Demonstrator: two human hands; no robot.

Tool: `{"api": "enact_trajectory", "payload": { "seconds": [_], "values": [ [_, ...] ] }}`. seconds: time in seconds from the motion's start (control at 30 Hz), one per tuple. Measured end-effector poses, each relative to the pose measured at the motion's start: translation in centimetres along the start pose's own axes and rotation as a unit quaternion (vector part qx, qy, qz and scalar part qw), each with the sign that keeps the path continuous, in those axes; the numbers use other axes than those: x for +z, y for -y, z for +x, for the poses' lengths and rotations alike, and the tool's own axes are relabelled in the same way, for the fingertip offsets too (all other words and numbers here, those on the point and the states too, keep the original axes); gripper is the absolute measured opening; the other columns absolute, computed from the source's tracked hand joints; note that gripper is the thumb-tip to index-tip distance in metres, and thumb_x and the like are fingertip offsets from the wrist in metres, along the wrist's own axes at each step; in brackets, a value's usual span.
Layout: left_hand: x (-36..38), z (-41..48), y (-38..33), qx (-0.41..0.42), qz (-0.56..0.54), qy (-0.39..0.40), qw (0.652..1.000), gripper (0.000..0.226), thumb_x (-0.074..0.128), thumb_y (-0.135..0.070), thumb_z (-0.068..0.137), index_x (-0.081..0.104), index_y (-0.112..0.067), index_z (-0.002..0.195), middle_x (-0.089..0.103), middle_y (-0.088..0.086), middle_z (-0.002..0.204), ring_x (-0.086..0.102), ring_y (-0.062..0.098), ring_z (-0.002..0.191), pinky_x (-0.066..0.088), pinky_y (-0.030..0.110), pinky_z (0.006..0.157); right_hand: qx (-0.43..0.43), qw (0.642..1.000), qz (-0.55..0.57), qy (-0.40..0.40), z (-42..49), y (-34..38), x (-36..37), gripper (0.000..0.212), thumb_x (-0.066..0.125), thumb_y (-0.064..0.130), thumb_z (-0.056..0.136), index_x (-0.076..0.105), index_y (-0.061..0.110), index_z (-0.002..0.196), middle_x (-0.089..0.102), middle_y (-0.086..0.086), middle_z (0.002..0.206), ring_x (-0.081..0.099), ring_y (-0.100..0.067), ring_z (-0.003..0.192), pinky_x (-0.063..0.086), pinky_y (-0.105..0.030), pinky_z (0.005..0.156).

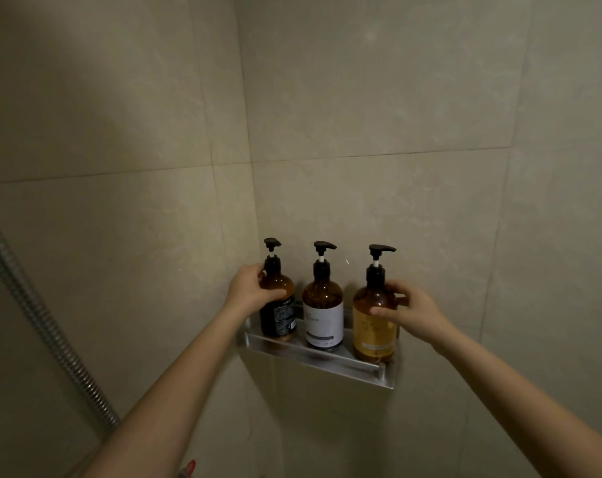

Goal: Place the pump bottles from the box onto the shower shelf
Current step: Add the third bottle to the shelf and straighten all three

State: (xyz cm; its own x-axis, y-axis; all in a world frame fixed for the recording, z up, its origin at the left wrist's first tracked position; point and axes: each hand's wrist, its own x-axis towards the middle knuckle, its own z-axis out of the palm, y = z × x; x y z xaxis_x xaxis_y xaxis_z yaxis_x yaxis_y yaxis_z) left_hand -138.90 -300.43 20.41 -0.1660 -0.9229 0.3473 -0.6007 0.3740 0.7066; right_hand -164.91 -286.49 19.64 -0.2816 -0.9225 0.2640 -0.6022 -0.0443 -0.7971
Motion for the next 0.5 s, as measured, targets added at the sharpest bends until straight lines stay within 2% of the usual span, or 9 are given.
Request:
{"api": "enact_trajectory", "payload": {
  "seconds": [0.1, 0.17, 0.27, 0.33, 0.43, 0.5],
  "values": [
    [-0.09, 0.01, -0.35, -0.009, 0.003, 0.013, 1.0, 0.035, 0.079, -0.032, 0.065, 0.063, -0.02, 0.094, 0.061, -0.007, 0.088, 0.059, 0.014, 0.085, 0.046, 0.022, 0.062, 0.001, 1.0, -0.002, 0.004, -0.1, 0.08, -0.09, 0.067, 0.077, 0.025, 0.074, 0.047, 0.014, 0.133, 0.054, -0.007, 0.131, 0.052, -0.025, 0.119, 0.044, -0.036, 0.094],
    [-0.11, 0.17, -0.6, -0.034, -0.06, 0.02, 0.997, 0.022, 0.072, -0.02, 0.072, 0.064, -0.019, 0.092, 0.061, -0.007, 0.086, 0.061, 0.018, 0.09, 0.045, 0.022, 0.062, 0.0, 1.0, -0.007, 0.004, -0.13, 0.2, -0.12, 0.066, 0.077, 0.025, 0.075, 0.047, 0.014, 0.133, 0.055, -0.007, 0.131, 0.052, -0.025, 0.119, 0.044, -0.035, 0.094],
    [-0.19, 0.18, -0.77, -0.061, -0.122, 0.04, 0.99, 0.046, 0.061, -0.001, 0.076, 0.056, -0.008, 0.121, 0.056, -0.001, 0.104, 0.053, 0.019, 0.106, 0.041, 0.025, 0.073, 0.002, 1.0, -0.009, 0.004, -0.15, 0.35, -0.13, 0.066, 0.076, 0.024, 0.075, 0.047, 0.013, 0.133, 0.054, -0.007, 0.132, 0.051, -0.026, 0.12, 0.044, -0.037, 0.096],
    [-0.29, 0.11, -0.56, -0.061, -0.125, 0.048, 0.989, 0.049, 0.062, 0.004, 0.075, 0.056, -0.008, 0.122, 0.059, 0.005, 0.109, 0.053, 0.025, 0.113, 0.041, 0.025, 0.075, 0.002, 1.0, -0.009, 0.003, -0.16, 0.37, -0.11, 0.066, 0.076, 0.024, 0.075, 0.047, 0.014, 0.133, 0.055, -0.007, 0.131, 0.052, -0.026, 0.12, 0.045, -0.038, 0.096],
    [-0.45, 0.19, -0.3, -0.058, -0.107, 0.046, 0.992, 0.058, 0.07, -0.002, 0.073, 0.051, -0.007, 0.128, 0.057, 0.011, 0.126, 0.051, 0.027, 0.119, 0.038, 0.028, 0.085, 0.006, 1.0, -0.012, 0.003, -0.12, 0.35, -0.11, 0.067, 0.076, 0.026, 0.075, 0.046, 0.014, 0.134, 0.054, -0.007, 0.132, 0.051, -0.026, 0.121, 0.046, -0.041, 0.097],
    [-0.35, 0.19, -0.05, -0.045, -0.079, 0.04, 0.995, 0.061, 0.076, -0.012, 0.071, 0.052, -0.008, 0.127, 0.058, 0.01, 0.126, 0.053, 0.024, 0.113, 0.039, 0.026, 0.084, 0.01, 1.0, -0.01, 0.004, -0.11, 0.35, -0.11, 0.068, 0.076, 0.026, 0.075, 0.045, 0.014, 0.134, 0.053, -0.007, 0.133, 0.051, -0.027, 0.122, 0.046, -0.041, 0.098]
  ]
}}
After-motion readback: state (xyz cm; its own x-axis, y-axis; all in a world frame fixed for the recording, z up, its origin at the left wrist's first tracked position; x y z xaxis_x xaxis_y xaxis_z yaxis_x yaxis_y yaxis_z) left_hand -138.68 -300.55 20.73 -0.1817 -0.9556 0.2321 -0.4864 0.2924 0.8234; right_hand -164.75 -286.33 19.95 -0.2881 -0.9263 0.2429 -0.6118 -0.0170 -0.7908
